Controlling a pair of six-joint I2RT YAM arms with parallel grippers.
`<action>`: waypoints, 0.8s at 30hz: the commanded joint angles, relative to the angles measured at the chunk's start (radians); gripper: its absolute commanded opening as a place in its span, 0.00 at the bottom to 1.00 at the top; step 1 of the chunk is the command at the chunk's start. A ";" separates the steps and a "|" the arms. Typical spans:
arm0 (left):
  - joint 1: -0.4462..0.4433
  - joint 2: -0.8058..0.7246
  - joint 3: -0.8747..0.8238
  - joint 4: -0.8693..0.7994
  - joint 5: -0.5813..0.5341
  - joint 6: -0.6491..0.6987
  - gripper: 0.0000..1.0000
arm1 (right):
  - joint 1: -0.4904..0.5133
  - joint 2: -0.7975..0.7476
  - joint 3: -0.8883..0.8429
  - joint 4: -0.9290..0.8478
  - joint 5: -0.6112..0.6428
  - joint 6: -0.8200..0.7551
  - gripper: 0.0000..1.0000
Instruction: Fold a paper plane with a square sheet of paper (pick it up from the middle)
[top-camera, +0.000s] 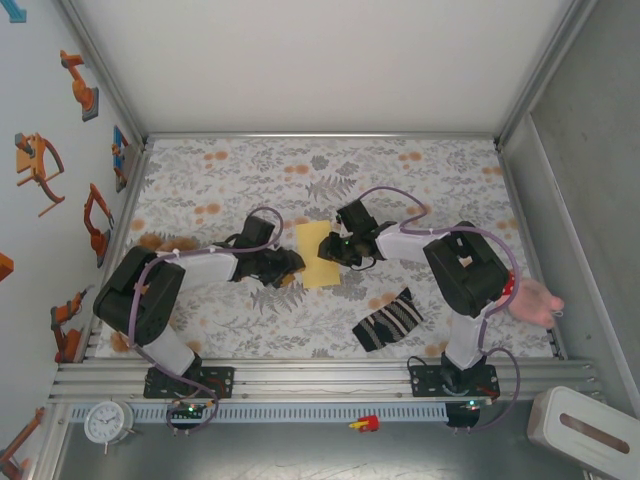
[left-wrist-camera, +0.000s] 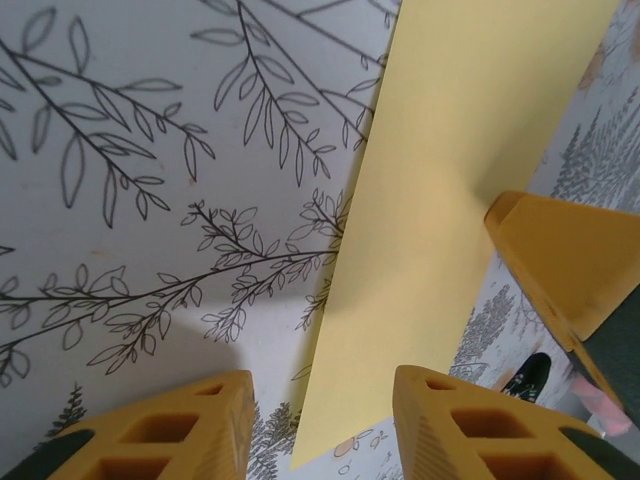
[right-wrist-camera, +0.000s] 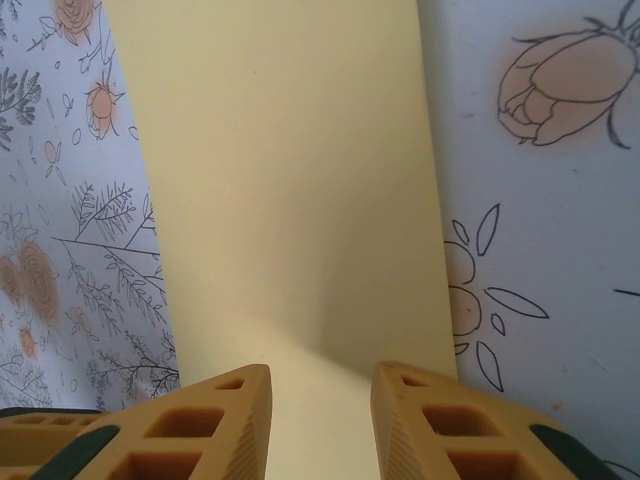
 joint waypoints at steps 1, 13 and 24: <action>-0.010 0.020 0.022 -0.006 0.023 0.011 0.40 | -0.006 0.034 -0.034 -0.024 0.013 0.008 0.32; -0.016 0.084 0.040 0.051 0.098 0.029 0.39 | -0.008 0.035 -0.039 -0.024 0.014 0.016 0.30; -0.003 0.064 0.065 0.092 0.115 0.034 0.36 | -0.008 0.034 -0.044 -0.025 0.018 0.018 0.30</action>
